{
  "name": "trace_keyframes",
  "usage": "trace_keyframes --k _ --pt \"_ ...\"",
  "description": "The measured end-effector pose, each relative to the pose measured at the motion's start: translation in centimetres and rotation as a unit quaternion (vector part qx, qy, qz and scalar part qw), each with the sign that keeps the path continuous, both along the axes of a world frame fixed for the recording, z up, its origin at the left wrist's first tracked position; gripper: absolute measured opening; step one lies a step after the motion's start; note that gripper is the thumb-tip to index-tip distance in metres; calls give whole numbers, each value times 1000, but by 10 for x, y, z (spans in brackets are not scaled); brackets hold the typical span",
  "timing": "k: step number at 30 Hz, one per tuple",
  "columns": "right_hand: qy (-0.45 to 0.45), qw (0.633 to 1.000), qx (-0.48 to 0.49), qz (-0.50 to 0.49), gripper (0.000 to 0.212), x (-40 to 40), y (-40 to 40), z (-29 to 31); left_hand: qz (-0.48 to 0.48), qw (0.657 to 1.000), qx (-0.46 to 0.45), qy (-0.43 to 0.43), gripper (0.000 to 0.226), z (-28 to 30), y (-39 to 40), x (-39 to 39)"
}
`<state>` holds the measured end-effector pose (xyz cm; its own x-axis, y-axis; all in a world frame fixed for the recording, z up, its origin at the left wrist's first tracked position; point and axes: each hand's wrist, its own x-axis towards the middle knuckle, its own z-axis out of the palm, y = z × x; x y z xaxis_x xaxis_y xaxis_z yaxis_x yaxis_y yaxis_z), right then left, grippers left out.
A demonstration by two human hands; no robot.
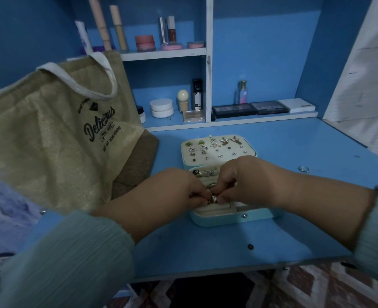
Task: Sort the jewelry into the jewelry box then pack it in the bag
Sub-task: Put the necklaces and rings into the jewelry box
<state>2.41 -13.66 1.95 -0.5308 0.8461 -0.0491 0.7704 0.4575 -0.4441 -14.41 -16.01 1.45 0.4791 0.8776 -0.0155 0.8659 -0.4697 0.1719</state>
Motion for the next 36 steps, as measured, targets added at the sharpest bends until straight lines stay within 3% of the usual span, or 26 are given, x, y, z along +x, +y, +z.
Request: trace_keyframes --k 4,7,14,17,20,28,36 --pt "6 1000 0 2 14 1 0 0 15 999 15 -45 23 -3 -2 -2" --pt "20 1000 -5 0 15 2 -1 1 3 998 53 -29 21 -6 -1 -6" --pt "28 999 -13 -7 8 1 0 1 -45 998 24 47 22 1 3 -5" --pt "16 1000 -19 -4 8 -1 1 0 -100 993 57 19 18 4 5 -4" --pt "1 1000 -17 4 9 -2 2 1 -65 996 2 65 24 3 3 -3" --pt "-34 997 13 71 16 1 3 4 21 999 -50 -2 21 7 -1 -6" --pt "48 998 25 40 8 11 2 5 75 996 -57 -8 18 20 0 -5"
